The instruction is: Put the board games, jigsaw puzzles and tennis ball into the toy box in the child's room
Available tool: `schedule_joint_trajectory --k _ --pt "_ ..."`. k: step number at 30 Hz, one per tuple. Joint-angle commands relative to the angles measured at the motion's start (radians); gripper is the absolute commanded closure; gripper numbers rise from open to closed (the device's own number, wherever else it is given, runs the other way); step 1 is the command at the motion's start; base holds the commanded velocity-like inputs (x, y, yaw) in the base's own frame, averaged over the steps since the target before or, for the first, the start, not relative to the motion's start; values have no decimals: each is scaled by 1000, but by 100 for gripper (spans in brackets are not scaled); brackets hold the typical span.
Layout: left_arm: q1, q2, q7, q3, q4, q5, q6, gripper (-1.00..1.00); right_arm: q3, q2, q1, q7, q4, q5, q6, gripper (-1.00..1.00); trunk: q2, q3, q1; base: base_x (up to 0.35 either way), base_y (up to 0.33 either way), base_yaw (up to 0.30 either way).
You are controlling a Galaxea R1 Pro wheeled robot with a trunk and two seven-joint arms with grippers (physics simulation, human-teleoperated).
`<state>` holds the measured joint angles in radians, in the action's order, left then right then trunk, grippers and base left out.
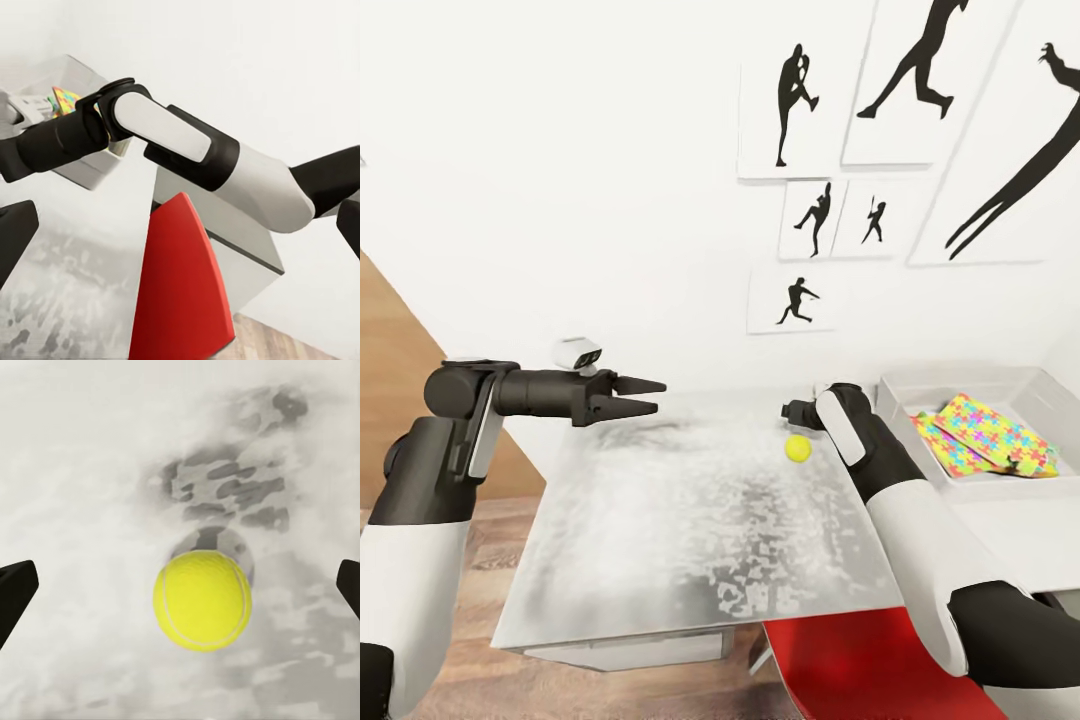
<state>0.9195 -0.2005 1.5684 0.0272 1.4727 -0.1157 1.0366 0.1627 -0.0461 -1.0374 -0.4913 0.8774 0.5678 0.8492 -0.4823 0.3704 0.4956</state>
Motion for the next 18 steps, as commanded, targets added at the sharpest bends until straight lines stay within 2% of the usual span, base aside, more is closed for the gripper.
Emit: schedule_joint_trajectory --k 1,18 --pt "1 -1 2 1 0 2 11 -100 2 0 -1 -10 0 10 0 -100 -2 3 0 0 0 0" --pt "1 0 2 -2 0 8 11 -100 2 10 -1 -10 -1 9 -2 -100 -2 31 0 0 0 0"
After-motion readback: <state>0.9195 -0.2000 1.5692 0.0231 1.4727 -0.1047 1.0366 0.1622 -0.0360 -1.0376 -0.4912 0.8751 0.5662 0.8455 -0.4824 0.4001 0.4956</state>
